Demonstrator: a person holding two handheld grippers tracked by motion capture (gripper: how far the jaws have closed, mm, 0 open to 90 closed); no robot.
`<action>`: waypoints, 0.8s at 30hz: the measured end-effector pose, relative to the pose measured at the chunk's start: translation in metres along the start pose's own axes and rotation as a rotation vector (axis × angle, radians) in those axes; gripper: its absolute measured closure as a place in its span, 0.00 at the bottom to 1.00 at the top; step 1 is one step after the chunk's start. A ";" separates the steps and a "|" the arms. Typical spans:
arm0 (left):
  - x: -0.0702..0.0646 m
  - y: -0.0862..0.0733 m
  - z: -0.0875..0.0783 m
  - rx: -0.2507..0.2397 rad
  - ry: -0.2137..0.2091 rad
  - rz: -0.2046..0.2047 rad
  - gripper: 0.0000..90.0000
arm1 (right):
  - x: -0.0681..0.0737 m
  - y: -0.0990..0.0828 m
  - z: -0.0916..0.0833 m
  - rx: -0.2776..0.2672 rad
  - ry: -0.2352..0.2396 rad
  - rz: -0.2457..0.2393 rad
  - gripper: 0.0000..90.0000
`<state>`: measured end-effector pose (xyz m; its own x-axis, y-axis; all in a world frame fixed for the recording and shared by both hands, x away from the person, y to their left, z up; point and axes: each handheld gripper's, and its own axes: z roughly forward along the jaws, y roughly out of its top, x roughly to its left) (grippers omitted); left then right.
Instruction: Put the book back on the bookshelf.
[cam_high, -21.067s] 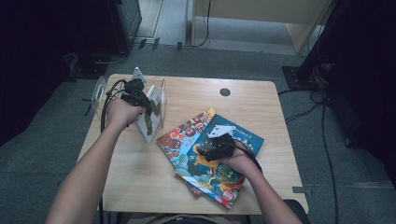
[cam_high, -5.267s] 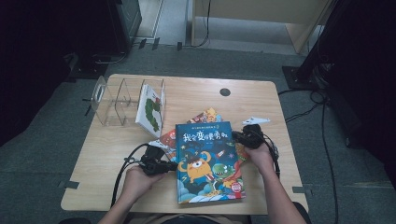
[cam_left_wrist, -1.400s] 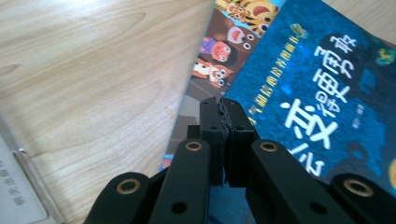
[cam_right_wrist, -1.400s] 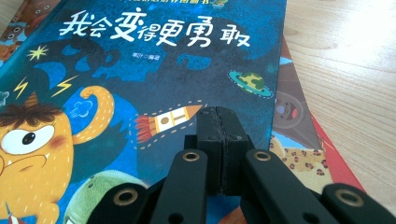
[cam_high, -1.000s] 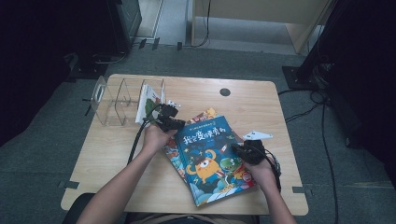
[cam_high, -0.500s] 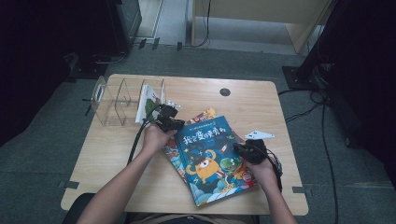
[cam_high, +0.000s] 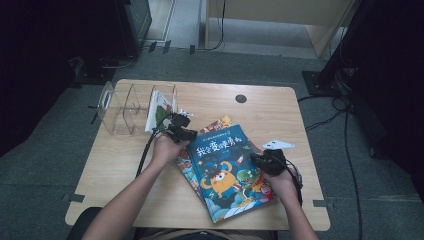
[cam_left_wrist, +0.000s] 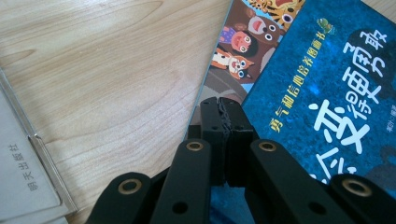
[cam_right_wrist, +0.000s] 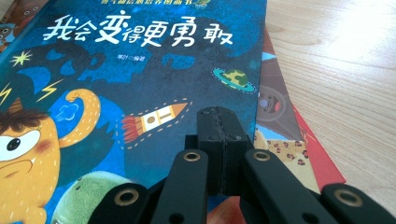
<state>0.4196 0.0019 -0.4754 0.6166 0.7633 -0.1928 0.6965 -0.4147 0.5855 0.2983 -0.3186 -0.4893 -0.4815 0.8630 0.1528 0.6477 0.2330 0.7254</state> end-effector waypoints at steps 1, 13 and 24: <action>-0.001 -0.001 0.000 -0.005 0.002 0.001 1.00 | 0.000 0.000 0.000 -0.001 0.001 0.000 1.00; -0.005 -0.011 -0.008 0.010 -0.007 -0.002 1.00 | -0.004 0.003 0.003 -0.006 -0.005 -0.002 1.00; -0.011 -0.020 -0.014 0.020 -0.017 -0.007 0.99 | -0.019 0.006 0.007 -0.010 -0.087 0.029 1.00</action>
<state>0.3936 0.0090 -0.4743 0.6176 0.7579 -0.2102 0.7081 -0.4194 0.5681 0.3157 -0.3309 -0.4920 -0.4095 0.9050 0.1152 0.6544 0.2034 0.7283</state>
